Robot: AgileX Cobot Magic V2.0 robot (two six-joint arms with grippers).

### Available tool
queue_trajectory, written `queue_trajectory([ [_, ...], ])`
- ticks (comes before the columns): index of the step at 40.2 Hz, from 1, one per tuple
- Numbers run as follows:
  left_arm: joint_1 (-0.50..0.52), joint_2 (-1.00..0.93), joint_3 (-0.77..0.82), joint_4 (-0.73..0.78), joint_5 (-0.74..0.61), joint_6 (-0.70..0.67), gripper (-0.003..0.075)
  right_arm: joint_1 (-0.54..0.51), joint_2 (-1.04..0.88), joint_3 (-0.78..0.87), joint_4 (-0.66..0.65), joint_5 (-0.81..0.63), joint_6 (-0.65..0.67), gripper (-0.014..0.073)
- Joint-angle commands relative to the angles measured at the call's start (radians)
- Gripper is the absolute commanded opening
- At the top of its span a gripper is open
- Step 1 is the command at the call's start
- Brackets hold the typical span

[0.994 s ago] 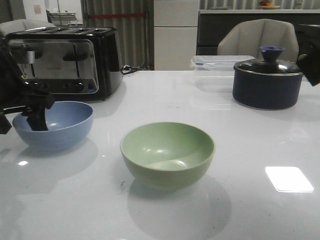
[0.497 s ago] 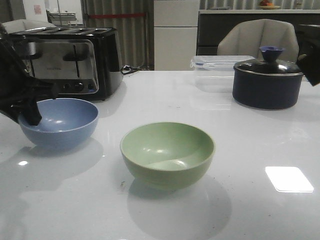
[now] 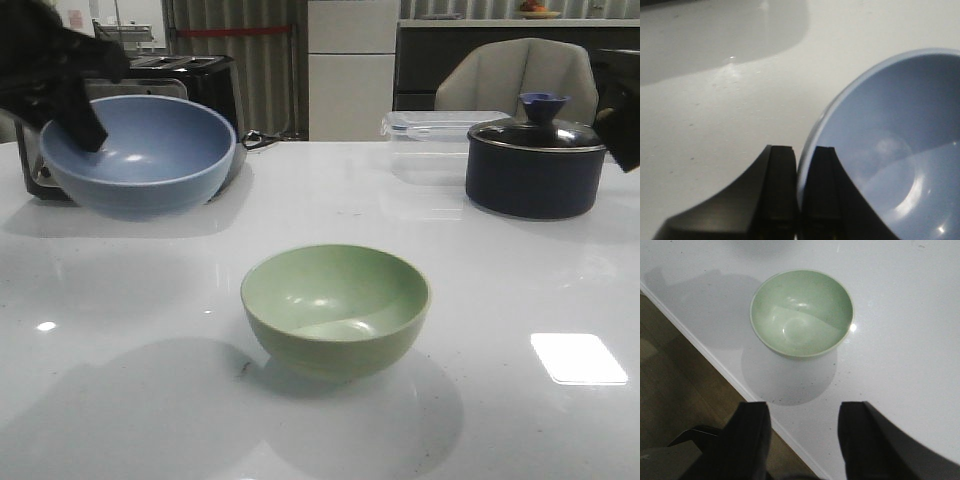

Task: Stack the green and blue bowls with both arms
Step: 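Grasp the blue bowl rim with the left gripper and lift, then carry the blue bowl over the green bowl and lower it inside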

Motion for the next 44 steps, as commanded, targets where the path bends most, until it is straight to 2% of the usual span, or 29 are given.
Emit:
queue_trajectory([
  [1, -0.076, -0.053, -0.065, -0.06, 0.006, 0.027, 0.0096, 0.0, -0.007, -0.027, -0.001, -0.062, -0.012, 0.0436],
  [7, -0.173, -0.028, -0.113, -0.148, 0.039, 0.06, 0.0096, 0.0, -0.007, -0.027, -0.001, -0.063, -0.012, 0.0436],
  [14, -0.247, 0.014, -0.117, -0.176, 0.014, 0.059, 0.0096, 0.0, -0.007, -0.027, -0.001, -0.063, -0.012, 0.0436],
  [31, -0.275, 0.201, -0.117, -0.218, -0.055, 0.059, 0.01, 0.0, -0.007, -0.027, -0.001, -0.063, -0.012, 0.0436],
  [33, -0.275, 0.22, -0.117, -0.218, -0.057, 0.059, 0.0122, 0.0, -0.007, -0.027, -0.001, -0.063, -0.012, 0.0436],
  [35, -0.275, 0.234, -0.117, -0.218, -0.059, 0.059, 0.0179, 0.0, -0.007, -0.027, -0.001, -0.063, -0.012, 0.0436],
  [40, -0.275, 0.236, -0.121, -0.232, -0.061, 0.059, 0.0387, 0.0, -0.007, -0.027, -0.001, -0.063, -0.012, 0.0436],
  [44, -0.275, 0.215, -0.121, -0.223, -0.061, 0.059, 0.0412, 0.0, -0.007, -0.027, -0.001, -0.063, -0.012, 0.0436],
])
